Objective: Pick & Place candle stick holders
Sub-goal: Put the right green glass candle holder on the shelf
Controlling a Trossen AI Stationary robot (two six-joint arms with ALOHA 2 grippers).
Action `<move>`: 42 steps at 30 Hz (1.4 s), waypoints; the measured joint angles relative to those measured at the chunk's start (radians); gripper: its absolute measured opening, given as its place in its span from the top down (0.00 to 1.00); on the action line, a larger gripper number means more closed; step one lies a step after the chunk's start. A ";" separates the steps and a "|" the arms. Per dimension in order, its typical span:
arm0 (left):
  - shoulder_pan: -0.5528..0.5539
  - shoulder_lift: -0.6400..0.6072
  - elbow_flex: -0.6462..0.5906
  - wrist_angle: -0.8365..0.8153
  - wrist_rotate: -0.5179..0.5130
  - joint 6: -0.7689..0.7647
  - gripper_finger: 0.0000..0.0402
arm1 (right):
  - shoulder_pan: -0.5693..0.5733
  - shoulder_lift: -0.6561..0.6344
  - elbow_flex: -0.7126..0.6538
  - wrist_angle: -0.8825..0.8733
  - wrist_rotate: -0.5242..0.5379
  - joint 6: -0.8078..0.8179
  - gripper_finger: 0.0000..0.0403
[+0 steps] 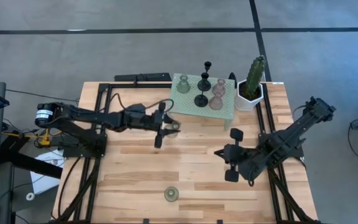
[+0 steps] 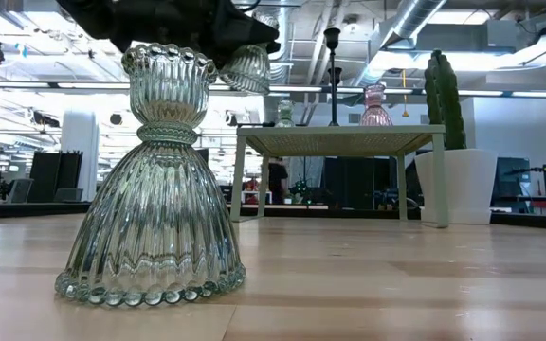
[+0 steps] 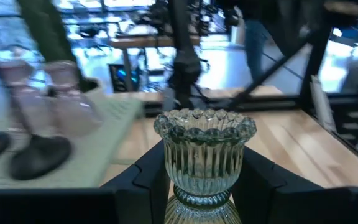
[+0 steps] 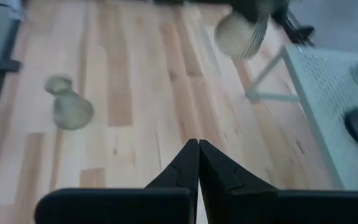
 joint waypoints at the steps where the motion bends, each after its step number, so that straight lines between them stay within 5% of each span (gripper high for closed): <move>1: 0.013 0.000 0.000 0.018 -0.001 0.000 0.68 | 0.008 0.000 -0.010 -0.010 0.014 0.031 1.00; 12: 0.125 0.021 0.000 0.234 0.002 -0.005 0.68 | 0.063 0.001 -0.199 0.047 0.150 0.276 1.00; 19: 0.196 0.166 0.001 0.433 -0.001 -0.044 0.68 | 0.061 0.001 -0.301 0.189 0.190 0.298 1.00; 42: 0.336 0.389 0.023 0.595 0.001 -0.119 0.67 | 0.037 0.015 -0.303 0.212 0.234 0.299 1.00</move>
